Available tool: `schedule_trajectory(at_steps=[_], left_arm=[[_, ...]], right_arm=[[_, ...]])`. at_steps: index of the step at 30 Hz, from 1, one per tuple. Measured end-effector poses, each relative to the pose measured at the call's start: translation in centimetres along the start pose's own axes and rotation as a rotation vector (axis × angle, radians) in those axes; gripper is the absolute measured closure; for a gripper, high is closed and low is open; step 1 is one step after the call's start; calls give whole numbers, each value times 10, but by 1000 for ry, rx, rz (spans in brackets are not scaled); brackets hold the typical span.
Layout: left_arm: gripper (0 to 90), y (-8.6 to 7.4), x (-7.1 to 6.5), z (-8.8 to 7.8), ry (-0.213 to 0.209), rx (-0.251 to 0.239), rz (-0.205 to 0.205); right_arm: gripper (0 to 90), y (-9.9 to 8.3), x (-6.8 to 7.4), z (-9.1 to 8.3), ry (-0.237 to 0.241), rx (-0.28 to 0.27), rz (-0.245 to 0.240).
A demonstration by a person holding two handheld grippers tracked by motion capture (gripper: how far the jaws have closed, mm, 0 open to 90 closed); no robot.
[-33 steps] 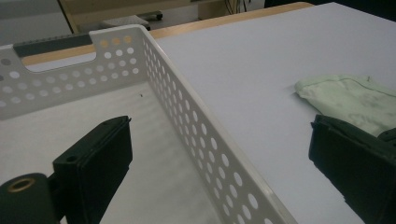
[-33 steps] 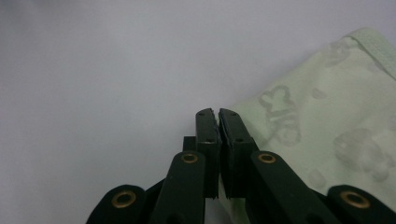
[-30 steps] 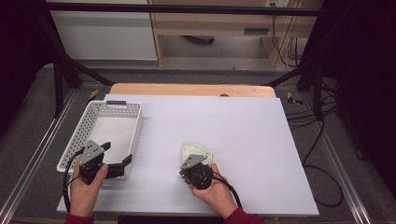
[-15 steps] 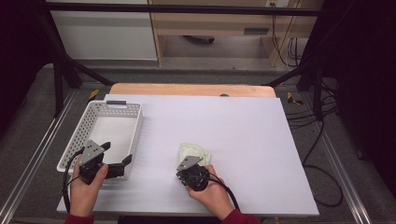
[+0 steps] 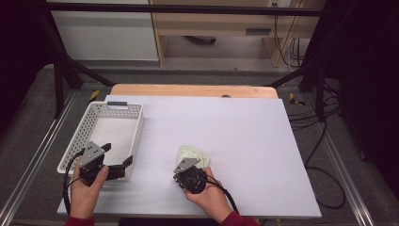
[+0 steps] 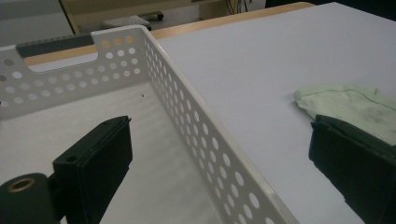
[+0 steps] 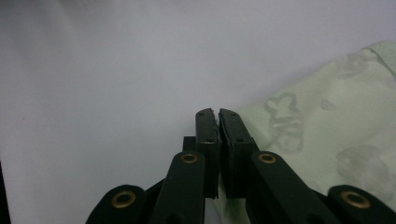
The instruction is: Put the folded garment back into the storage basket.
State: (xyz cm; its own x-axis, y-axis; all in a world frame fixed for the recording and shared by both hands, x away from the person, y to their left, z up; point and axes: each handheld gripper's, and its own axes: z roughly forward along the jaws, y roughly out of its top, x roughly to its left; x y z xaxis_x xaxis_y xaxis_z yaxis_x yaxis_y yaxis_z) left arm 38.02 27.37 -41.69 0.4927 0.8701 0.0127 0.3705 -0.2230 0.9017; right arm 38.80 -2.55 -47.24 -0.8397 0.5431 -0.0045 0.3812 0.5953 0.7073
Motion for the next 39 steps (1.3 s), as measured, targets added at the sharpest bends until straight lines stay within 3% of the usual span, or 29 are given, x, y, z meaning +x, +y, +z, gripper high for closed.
schedule_trajectory(at_steps=[21,26,29,35,39], left_arm=[[63,0,-1,0,12,2,7],[63,0,-2,1,13,3,15],[62,1,-1,0,19,2,18],[62,1,1,-2,21,-12,7],[62,1,4,-4,34,-17,5]], right_arm=[[859,3,13,1,36,5,-28],[741,0,15,2,54,3,-18],[645,0,18,-2,34,-5,-31],[477,-2,17,-20,2,-68,-25],[441,-4,10,-32,-14,-123,-21]])
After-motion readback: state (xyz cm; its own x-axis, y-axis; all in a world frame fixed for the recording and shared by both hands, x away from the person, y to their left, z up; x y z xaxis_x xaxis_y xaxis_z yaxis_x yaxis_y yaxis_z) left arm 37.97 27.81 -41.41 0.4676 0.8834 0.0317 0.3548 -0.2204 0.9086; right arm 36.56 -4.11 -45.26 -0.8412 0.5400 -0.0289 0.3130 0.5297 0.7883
